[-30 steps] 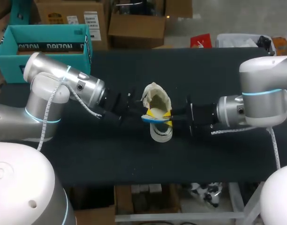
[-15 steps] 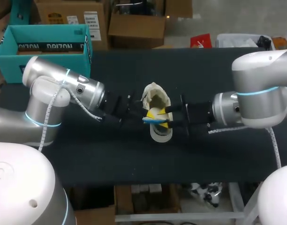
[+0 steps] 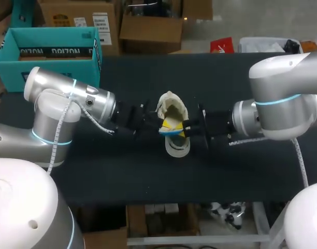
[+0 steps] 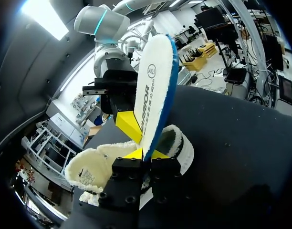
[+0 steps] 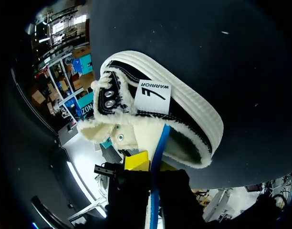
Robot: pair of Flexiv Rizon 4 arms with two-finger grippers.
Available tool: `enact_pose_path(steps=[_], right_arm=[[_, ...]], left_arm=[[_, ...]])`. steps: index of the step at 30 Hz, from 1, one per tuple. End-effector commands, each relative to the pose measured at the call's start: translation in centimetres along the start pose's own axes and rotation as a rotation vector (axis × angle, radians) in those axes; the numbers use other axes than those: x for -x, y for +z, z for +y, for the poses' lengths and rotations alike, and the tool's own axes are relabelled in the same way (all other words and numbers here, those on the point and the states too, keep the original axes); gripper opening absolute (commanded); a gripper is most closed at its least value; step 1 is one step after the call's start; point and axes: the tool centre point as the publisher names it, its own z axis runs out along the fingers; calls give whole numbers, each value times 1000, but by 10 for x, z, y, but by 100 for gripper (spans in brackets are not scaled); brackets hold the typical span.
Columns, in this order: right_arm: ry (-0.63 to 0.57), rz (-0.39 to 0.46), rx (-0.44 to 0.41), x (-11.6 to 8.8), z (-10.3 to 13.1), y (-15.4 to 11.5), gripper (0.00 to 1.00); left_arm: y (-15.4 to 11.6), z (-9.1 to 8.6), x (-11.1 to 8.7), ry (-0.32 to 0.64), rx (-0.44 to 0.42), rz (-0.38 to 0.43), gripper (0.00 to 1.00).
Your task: Open the shoe tongue, take the insole out of the shoe, put the insole back into the shoe, and pack the shoe into the shoebox
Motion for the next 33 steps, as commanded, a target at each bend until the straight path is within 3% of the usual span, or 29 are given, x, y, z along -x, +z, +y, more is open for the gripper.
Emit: enact_pose_path(steps=[1,7,12,13,14,16,19,24,26,28,33], right_arm=[[6,-17,-7,-4,18,15,0],[16,-23,-4,-5,33,20,0],[21,-19,-1,-5,34,18,0],[22,-18,1,-4,34,17,0],[23,-18,4,-4,33,16,0],[24,-15,10,-3,32,15,0],[31,-8,15,0,34,13,0],[37,-4,12,1,35,11,0],[38,-3,13,0,35,11,0],[37,-3,16,0,34,10,0],[38,-2,16,0,30,9,0]], left_arm=[[13,12,8,-18,2,13,0],[17,23,11,-43,12,26,0],[11,19,7,-34,-5,41,0],[9,17,5,-29,-6,42,15],[8,15,4,-20,-7,45,39],[3,8,0,-1,-24,48,46],[-3,-1,-3,23,-50,36,44],[-7,-19,-11,79,-75,48,33],[-7,-23,-12,91,-78,42,22],[-7,-24,-12,96,-79,40,0],[-3,-25,-13,104,-71,36,0]])
